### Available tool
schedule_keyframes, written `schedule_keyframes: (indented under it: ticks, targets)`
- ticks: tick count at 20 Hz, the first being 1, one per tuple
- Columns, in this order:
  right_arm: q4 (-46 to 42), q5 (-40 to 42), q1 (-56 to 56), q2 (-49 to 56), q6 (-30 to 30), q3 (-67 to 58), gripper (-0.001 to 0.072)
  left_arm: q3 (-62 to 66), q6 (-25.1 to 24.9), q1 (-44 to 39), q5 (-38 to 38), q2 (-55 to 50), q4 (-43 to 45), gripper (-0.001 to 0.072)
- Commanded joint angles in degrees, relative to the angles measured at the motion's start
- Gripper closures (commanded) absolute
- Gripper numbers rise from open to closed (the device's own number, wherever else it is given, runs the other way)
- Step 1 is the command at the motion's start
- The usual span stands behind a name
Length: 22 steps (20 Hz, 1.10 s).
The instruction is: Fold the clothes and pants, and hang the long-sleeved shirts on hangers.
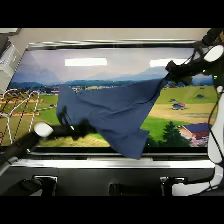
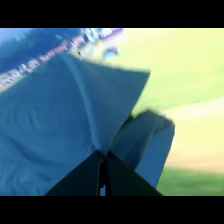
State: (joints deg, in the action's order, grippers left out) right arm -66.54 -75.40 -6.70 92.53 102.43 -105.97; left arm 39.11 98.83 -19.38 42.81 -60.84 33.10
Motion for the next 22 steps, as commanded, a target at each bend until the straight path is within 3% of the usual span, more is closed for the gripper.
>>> schedule_keyframes:
  ticks: [1,4,6,10,13,16,19,22]
  targets:
    - [-2.0,8.3,0.1,-8.7,-5.6,-1.2,0.0684,18.1,-8.9,16.7,13.8,0.3,1.9,0.0689]
    - [-3.6,19.6,0.1,-19.2,-8.8,-3.5,0.0684,41.7,-14.5,31.0,24.0,0.3,2.8,0.0689]
    - [-5.6,26.9,0.1,-27.0,-8.8,-3.8,0.0684,59.0,-14.8,39.0,28.4,0.3,3.1,0.0689]
    - [-6.6,35.9,0.1,-42.3,-9.9,-3.8,0.0684,83.8,-14.5,49.2,29.3,2.1,3.1,0.0689]
    - [-6.6,35.4,0.1,-50.1,-8.1,-3.8,0.0684,84.3,-9.9,53.7,23.4,9.1,5.4,0.0689]
    - [-6.6,35.2,0.1,-52.6,-3.3,-3.8,0.0684,81.5,-7.1,56.3,23.1,14.1,12.5,0.0689]
    - [-7.0,32.1,0.1,-49.1,-2.1,-3.8,0.0684,76.7,-6.6,56.4,28.2,13.7,9.8,0.0689]
    - [-6.8,22.4,0.1,-40.5,-0.8,-3.8,0.0684,69.2,-5.8,54.7,36.9,9.1,5.6,0.0689]
